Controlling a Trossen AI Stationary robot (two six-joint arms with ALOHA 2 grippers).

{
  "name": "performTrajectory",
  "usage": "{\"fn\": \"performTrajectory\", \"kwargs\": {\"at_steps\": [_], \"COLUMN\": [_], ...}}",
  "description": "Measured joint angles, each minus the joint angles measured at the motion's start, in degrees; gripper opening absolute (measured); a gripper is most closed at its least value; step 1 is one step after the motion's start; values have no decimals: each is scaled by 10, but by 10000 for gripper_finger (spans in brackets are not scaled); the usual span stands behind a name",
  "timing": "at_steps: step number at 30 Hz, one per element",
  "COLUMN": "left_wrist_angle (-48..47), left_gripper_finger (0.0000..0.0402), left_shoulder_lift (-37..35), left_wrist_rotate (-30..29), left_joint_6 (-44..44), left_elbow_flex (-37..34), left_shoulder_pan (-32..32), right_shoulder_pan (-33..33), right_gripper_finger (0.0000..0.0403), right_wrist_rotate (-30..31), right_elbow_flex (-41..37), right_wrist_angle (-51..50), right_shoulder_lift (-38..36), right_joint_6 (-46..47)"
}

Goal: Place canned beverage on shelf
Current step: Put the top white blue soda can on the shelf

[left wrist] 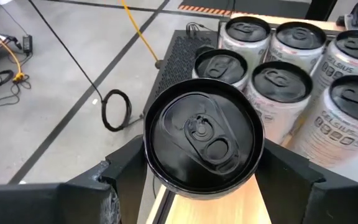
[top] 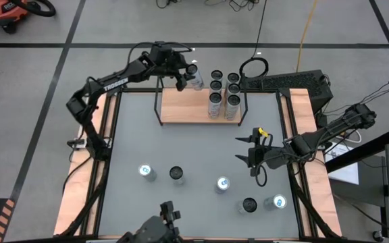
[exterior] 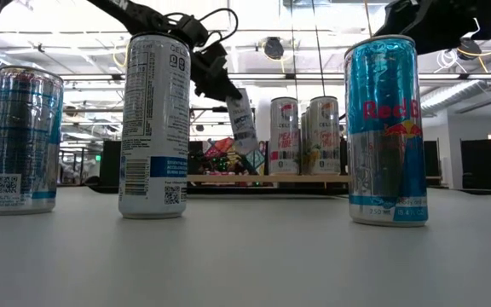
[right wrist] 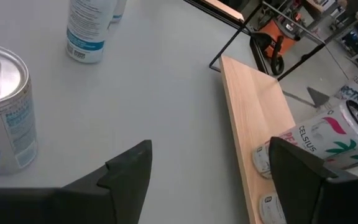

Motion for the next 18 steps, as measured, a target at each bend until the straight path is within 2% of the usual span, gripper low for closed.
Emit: {"fn": "performTrajectory", "kwargs": {"at_steps": [10, 18], "left_wrist_angle": [-37, -23], "left_gripper_finger": [244, 244], "left_shoulder_lift": [7, 26], "left_wrist_rotate": [4, -2], "left_joint_6": [0, 9], "left_elbow_flex": [0, 0], "left_shoulder_pan": [2, -3], "right_shoulder_pan": [-3, -3], "right_gripper_finger": [255, 255], "right_wrist_rotate": [0, 0], "right_elbow_flex": [0, 0], "right_wrist_angle": [0, 4], "right_shoulder_lift": [0, 0], "right_joint_6": [21, 26]}}
